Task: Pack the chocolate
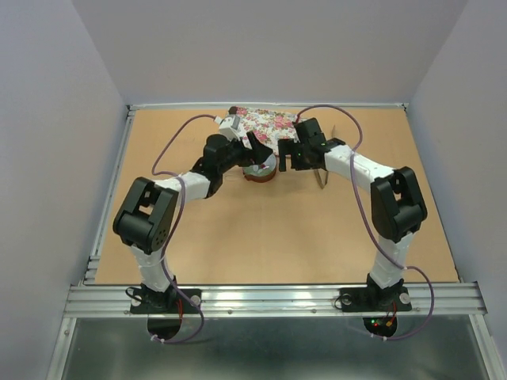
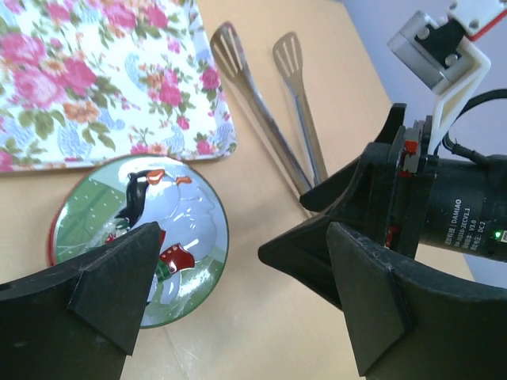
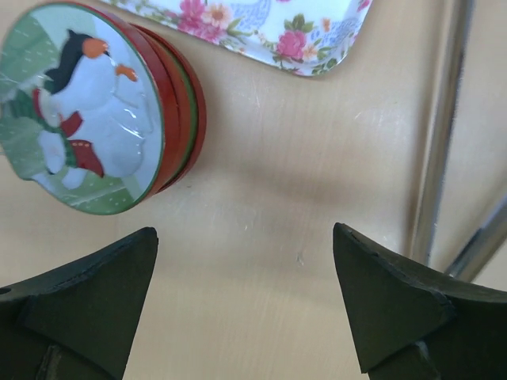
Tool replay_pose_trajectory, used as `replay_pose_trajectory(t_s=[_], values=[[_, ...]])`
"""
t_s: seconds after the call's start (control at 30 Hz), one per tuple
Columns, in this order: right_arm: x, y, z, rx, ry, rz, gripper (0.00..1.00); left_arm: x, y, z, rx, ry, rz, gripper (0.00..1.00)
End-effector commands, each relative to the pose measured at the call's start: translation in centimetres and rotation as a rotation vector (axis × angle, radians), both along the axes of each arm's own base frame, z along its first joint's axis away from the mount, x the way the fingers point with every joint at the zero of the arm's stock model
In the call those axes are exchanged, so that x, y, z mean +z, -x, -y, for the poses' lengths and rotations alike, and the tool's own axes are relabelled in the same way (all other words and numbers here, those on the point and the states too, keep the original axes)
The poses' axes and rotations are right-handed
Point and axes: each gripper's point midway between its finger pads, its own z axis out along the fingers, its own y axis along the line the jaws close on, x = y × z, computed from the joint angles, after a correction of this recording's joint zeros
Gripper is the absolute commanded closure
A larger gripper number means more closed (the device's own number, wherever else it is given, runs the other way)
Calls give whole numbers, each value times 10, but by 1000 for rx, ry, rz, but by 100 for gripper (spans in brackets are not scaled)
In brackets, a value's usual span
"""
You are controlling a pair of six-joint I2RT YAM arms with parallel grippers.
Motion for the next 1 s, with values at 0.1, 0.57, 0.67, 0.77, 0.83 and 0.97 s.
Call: replay_pose_trajectory(t_s=[0.1,0.57,0.67,0.77,0.83,0.97], values=[[74,0,28,-56,18,171,2,86,-9,-61,122,13,158,2],[103,14,160,-320,83,248,0,136,35,-229,640,-284,97,1],[109,24,178,-359,84,266,0,152,47,-235,664,-278,121,1],[113,32,184,-370,79,278,0,163,55,-243,700,-281,148,1],[115,34,183,-370,69,284,0,166,58,-245,712,-282,155,1],[120,38,184,-375,58,299,0,167,57,-244,704,-282,154,1]])
